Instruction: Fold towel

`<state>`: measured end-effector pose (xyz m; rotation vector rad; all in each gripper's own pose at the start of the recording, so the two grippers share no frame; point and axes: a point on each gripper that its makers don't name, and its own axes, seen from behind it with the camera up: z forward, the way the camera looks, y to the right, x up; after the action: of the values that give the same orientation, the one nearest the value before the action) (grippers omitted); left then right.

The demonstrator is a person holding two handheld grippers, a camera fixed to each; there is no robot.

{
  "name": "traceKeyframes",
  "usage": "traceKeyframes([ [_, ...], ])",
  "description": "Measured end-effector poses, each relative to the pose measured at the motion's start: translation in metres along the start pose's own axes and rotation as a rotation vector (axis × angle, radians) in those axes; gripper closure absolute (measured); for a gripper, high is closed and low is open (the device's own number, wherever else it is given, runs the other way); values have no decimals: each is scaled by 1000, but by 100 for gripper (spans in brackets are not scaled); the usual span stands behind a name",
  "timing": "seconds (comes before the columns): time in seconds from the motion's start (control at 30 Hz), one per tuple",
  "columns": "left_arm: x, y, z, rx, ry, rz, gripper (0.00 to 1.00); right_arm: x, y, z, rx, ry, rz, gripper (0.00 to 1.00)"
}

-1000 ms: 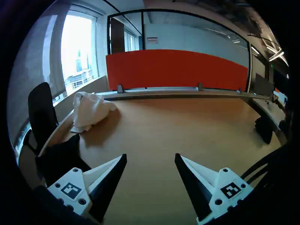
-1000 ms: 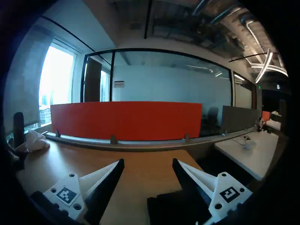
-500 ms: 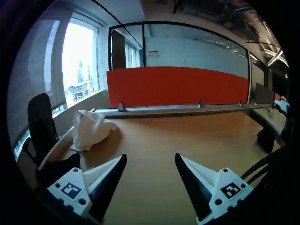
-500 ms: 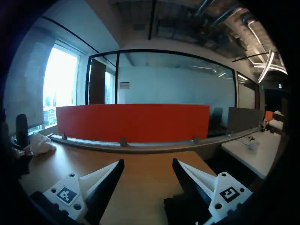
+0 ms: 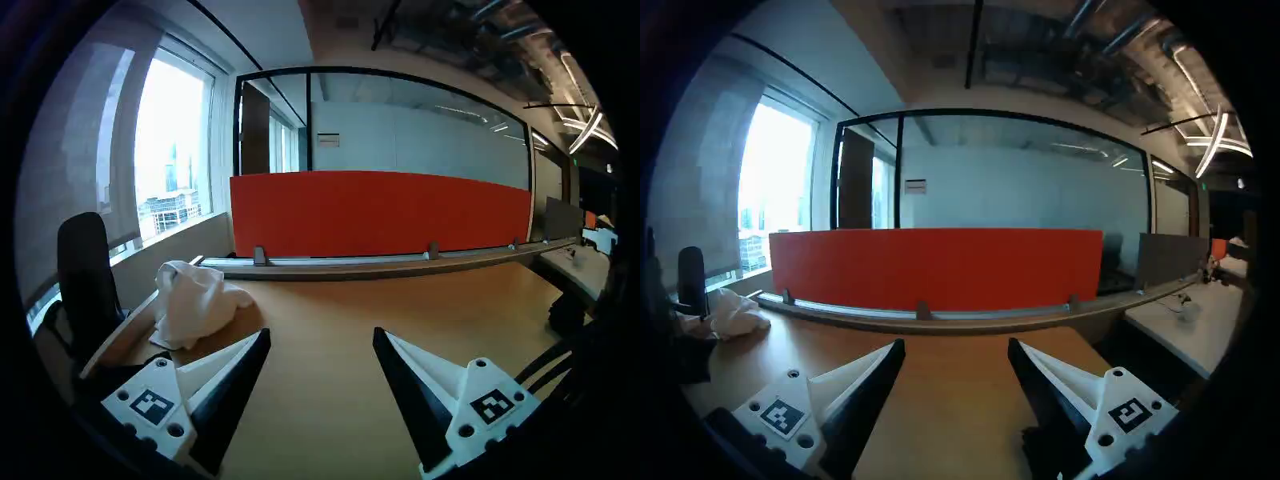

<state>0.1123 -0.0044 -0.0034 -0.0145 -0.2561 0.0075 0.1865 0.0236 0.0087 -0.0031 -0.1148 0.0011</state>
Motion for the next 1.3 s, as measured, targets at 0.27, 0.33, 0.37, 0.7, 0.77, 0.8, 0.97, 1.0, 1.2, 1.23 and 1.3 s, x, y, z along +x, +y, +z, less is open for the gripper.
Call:
traceKeyframes([
  [0.27, 17, -2, 3, -5, 45, -5, 5, 2, -14, 5, -2, 9, 3, 0],
  [0.33, 19, -2, 3, -6, 55, -10, 5, 1, -14, 6, -5, 7, 4, 0],
  [0.37, 20, -2, 3, -6, 60, -13, 5, 1, -14, 7, -6, 6, 4, 0],
  [0.7, 21, -3, 4, -7, 111, -25, 5, -3, -25, 8, 2, 2, 6, 0],
  [0.77, 17, -5, 4, -5, 119, -35, 5, -6, -26, 10, -3, 6, 5, 0],
  [0.8, 14, -5, 4, -4, 123, -38, 5, -7, -27, 10, -5, 9, 3, 0],
  [0.97, -3, -9, 6, 4, 130, -45, 5, -10, -34, 8, -6, 37, -20, 0],
  [1.0, -7, -9, 6, 5, 131, -46, 5, -11, -36, 7, -3, 41, -23, 0],
  [1.2, -28, -6, 9, 2, 145, -55, 5, -13, -44, 0, 4, 67, -37, 0],
  [1.23, -32, -5, 10, 0, 148, -58, 5, -13, -45, -1, 5, 73, -38, 0],
  [1.3, -38, -4, 10, -3, 154, -62, 5, -13, -47, -4, 7, 81, -40, 0],
])
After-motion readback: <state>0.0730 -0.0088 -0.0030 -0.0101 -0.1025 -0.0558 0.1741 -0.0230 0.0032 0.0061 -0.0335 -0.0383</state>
